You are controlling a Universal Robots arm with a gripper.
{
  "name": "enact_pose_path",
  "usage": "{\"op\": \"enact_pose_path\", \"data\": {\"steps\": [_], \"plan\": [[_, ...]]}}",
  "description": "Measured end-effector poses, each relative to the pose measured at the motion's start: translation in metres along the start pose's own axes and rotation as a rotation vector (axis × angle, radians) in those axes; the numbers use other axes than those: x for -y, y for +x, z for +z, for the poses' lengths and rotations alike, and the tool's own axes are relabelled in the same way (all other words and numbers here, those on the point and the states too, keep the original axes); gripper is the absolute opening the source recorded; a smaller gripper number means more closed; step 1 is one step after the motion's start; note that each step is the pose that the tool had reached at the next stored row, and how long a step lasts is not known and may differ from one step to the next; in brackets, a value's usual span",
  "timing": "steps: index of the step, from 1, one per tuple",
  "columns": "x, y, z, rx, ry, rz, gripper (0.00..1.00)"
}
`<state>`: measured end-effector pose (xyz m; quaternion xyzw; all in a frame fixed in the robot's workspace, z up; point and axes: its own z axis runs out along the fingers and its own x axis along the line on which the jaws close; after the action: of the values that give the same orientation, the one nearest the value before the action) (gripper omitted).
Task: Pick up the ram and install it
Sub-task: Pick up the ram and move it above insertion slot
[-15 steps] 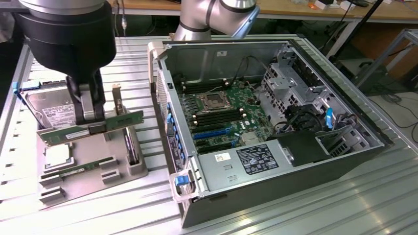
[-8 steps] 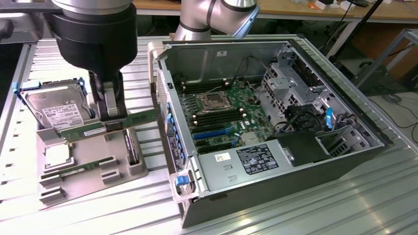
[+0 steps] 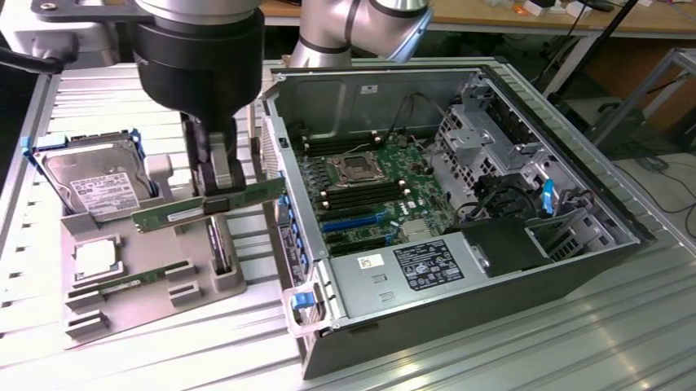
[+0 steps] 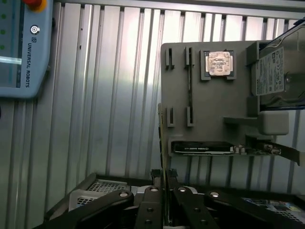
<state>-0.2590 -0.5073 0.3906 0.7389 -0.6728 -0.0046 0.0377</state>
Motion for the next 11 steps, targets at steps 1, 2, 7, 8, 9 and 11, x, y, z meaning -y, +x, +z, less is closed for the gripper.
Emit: {"op": "enact_pose_path", "data": {"steps": [1,2,7,8,9,11], "plan": [[0.0023,0.0,-0.0002,-0.0001,-0.0001,0.0,0.14],[0.0047,0.0,-0.0003,0.0,-0.0001,0.0,0.14],[0.0217,0.002,-0.0013,0.0,0.0,0.0,0.14],[0.0261,0.002,-0.0016,-0.0001,-0.0001,0.0,0.14],[0.0306,0.002,-0.0019,-0.0001,-0.0002,0.0,0.14],[0.0363,0.003,-0.0022,-0.0001,-0.0002,-0.001,0.14]]}}
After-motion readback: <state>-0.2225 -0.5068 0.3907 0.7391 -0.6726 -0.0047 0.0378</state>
